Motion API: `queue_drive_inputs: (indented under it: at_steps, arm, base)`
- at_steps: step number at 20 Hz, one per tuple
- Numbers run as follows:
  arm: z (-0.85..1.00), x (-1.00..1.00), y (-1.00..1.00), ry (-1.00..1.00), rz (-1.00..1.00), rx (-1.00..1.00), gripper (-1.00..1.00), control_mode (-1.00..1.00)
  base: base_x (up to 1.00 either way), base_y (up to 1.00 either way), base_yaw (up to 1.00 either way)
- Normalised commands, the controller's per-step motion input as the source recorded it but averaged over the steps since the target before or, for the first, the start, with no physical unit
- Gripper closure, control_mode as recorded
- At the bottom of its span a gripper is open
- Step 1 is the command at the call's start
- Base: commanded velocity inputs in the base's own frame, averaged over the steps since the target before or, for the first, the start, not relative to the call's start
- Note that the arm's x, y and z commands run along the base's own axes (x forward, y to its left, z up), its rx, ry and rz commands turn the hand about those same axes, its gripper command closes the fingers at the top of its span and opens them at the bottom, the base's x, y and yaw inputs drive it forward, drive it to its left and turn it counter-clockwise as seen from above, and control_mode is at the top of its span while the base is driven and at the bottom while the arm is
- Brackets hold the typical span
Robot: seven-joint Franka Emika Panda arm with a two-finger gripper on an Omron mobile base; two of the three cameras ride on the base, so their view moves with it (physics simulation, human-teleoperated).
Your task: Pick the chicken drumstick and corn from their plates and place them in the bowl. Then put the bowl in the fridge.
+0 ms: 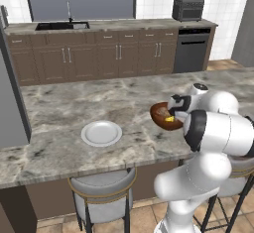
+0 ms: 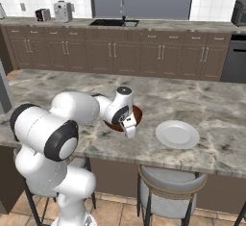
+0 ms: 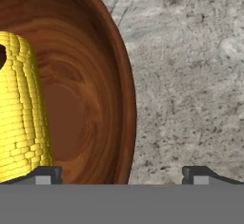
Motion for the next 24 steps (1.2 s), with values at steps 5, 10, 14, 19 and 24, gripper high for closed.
queue_drive_inputs:
  at_steps: [5, 10, 14, 19, 24]
  arm:
    - [-0.01, 0.15, 0.0, 0.0, -0.02, 0.0, -1.0, -1.0]
    - [-0.15, 0.0, 0.05, 0.02, -0.03, 0.0, 1.0, -1.0]
    - [-0.19, -0.03, 0.07, 0.02, -0.07, 0.0, 1.0, -1.0]
    - [-0.15, -0.06, 0.08, 0.0, -0.1, 0.0, 1.0, -1.0]
    - [-0.03, -0.05, 0.12, 0.0, -0.09, 0.0, 1.0, -1.0]
  base:
    - [0.0, 0.0, 0.0]
    - [0.0, 0.0, 0.0]
    - [0.0, 0.0, 0.0]
    - [0.0, 0.0, 0.0]
    - [0.0, 0.0, 0.0]
